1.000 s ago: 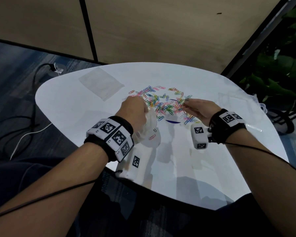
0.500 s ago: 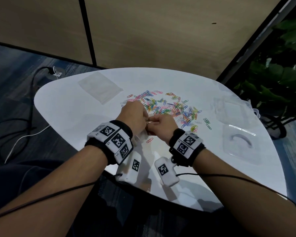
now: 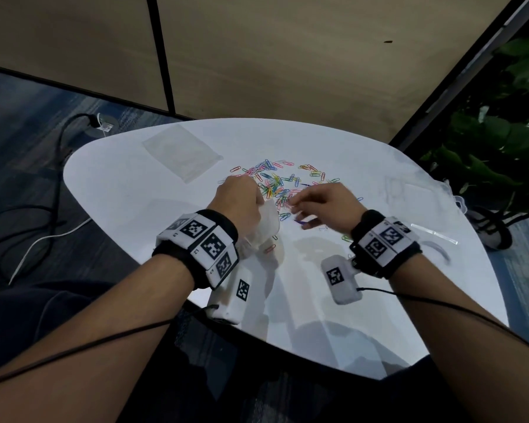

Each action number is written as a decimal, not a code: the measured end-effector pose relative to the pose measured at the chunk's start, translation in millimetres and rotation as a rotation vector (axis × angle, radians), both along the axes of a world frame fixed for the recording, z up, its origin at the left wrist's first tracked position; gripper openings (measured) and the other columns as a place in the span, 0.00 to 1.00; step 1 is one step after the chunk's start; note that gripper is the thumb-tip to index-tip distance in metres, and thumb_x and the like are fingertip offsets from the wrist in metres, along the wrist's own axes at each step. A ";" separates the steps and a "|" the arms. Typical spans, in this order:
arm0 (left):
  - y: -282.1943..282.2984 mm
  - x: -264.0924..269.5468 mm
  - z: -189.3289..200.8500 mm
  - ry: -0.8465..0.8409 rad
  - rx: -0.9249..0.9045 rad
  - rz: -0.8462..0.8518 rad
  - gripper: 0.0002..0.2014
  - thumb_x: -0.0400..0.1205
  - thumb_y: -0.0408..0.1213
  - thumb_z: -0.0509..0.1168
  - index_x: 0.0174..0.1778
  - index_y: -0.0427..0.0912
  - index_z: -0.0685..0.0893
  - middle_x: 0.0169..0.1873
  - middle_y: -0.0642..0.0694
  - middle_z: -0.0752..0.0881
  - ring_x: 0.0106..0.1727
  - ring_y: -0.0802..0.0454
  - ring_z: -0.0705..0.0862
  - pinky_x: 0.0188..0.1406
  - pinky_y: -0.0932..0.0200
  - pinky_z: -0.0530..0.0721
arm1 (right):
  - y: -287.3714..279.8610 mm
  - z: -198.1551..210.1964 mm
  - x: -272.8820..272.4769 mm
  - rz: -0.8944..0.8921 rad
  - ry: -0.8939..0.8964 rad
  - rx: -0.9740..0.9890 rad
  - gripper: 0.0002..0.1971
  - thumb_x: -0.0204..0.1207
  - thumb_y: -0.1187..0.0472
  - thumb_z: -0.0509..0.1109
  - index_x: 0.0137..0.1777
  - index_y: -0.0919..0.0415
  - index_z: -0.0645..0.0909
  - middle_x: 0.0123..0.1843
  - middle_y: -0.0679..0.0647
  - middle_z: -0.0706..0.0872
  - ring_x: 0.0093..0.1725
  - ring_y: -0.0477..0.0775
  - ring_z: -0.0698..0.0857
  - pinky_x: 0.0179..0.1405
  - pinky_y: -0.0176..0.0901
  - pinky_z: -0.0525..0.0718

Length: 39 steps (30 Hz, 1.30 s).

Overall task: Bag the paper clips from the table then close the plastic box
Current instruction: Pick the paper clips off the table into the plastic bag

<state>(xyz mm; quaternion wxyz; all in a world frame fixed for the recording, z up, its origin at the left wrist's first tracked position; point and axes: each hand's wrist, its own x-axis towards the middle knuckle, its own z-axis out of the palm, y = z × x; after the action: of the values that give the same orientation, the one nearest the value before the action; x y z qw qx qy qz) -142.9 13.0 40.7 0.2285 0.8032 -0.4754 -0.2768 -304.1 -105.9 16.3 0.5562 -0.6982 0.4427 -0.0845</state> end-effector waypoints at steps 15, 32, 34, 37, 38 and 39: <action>1.8 2.7 2.6 -0.018 0.032 -0.006 0.15 0.82 0.25 0.63 0.59 0.40 0.91 0.60 0.41 0.89 0.55 0.42 0.90 0.63 0.51 0.87 | -62.8 -102.1 -52.2 -0.212 0.897 -0.380 0.22 0.78 0.65 0.69 0.71 0.67 0.73 0.68 0.66 0.81 0.68 0.66 0.80 0.66 0.51 0.80; -3.7 7.7 -9.1 -0.062 0.031 -0.007 0.16 0.80 0.25 0.63 0.56 0.43 0.92 0.58 0.43 0.90 0.56 0.43 0.89 0.59 0.54 0.88 | -73.9 -110.4 -21.1 -0.094 0.698 -0.663 0.11 0.77 0.66 0.68 0.54 0.62 0.90 0.52 0.62 0.89 0.52 0.63 0.87 0.52 0.45 0.84; -3.7 8.3 -9.0 -0.064 0.035 -0.003 0.16 0.80 0.25 0.63 0.56 0.43 0.92 0.58 0.42 0.90 0.57 0.43 0.89 0.59 0.54 0.88 | -77.2 -105.4 -29.5 -0.191 0.647 -0.520 0.08 0.75 0.60 0.73 0.52 0.57 0.91 0.50 0.57 0.92 0.52 0.59 0.88 0.55 0.42 0.84; -3.4 8.4 -7.2 -0.040 0.042 -0.003 0.17 0.81 0.24 0.62 0.56 0.43 0.91 0.58 0.41 0.90 0.54 0.41 0.90 0.60 0.50 0.89 | -86.5 -102.2 -49.4 -0.396 0.403 -0.161 0.07 0.65 0.53 0.82 0.43 0.51 0.93 0.45 0.49 0.93 0.49 0.52 0.91 0.59 0.44 0.87; -3.7 8.4 -6.5 -0.038 0.045 -0.003 0.16 0.81 0.24 0.62 0.56 0.42 0.91 0.58 0.41 0.90 0.54 0.41 0.90 0.60 0.50 0.89 | -88.2 -100.3 -53.7 -0.470 0.274 -0.038 0.07 0.64 0.55 0.82 0.42 0.53 0.92 0.45 0.52 0.94 0.49 0.54 0.91 0.58 0.47 0.89; -4.1 8.0 -5.8 -0.042 0.046 -0.003 0.16 0.80 0.24 0.62 0.57 0.42 0.91 0.58 0.41 0.90 0.55 0.41 0.90 0.60 0.51 0.88 | -87.9 -96.3 -55.1 -0.553 0.127 0.073 0.07 0.67 0.61 0.81 0.45 0.57 0.92 0.45 0.57 0.94 0.48 0.55 0.92 0.55 0.47 0.90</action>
<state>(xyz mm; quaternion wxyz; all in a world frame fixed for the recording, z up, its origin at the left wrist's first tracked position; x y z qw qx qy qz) -134.9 8.9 34.9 0.1995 0.8133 -0.4748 -0.2709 -359.3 -193.8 -80.0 0.5080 -0.5345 0.6529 -0.1730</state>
